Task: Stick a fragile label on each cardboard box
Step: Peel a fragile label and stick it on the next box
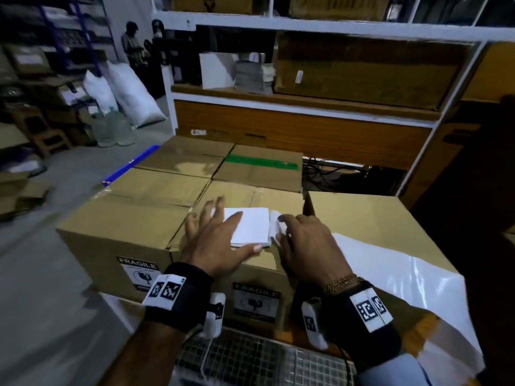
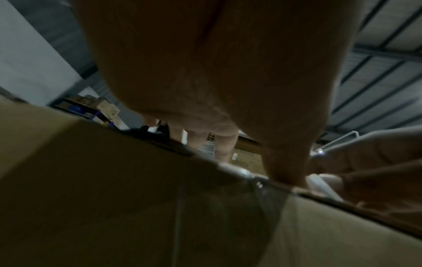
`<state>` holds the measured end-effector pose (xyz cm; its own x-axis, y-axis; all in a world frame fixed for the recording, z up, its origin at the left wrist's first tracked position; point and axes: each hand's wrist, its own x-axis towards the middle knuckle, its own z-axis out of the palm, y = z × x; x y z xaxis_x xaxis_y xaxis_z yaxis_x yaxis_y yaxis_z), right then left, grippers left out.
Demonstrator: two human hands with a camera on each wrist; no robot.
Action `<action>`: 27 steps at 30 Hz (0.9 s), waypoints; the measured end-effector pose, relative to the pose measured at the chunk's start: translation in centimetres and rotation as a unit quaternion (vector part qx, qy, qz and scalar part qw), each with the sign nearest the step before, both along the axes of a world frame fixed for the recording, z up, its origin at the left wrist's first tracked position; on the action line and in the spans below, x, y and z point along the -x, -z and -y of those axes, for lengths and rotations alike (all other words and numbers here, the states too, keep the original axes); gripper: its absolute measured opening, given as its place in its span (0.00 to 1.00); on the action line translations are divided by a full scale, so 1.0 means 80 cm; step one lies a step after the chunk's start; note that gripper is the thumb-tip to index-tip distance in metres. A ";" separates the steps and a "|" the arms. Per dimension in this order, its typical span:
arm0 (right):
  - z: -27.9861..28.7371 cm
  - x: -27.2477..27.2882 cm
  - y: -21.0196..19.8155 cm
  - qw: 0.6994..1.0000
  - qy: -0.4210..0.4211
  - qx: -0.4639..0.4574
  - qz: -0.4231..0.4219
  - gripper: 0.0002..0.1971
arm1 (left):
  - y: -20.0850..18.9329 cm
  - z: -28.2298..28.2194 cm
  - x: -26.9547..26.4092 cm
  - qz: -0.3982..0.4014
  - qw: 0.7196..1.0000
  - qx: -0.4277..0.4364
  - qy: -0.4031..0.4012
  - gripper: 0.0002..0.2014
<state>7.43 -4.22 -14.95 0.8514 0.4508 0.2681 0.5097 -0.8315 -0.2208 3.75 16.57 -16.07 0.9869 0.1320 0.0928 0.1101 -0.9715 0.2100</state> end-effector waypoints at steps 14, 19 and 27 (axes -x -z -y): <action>-0.006 0.009 -0.005 0.994 0.097 0.030 -0.037 0.17 | 0.007 -0.013 -0.009 0.270 0.940 0.207 0.030 0.11; -0.026 0.019 -0.019 0.985 0.139 0.103 0.005 0.17 | 0.002 -0.032 -0.028 0.331 0.815 0.463 -0.108 0.13; -0.040 0.007 0.002 0.996 0.059 0.065 -0.011 0.19 | 0.023 -0.106 -0.059 0.341 0.642 0.656 -0.204 0.12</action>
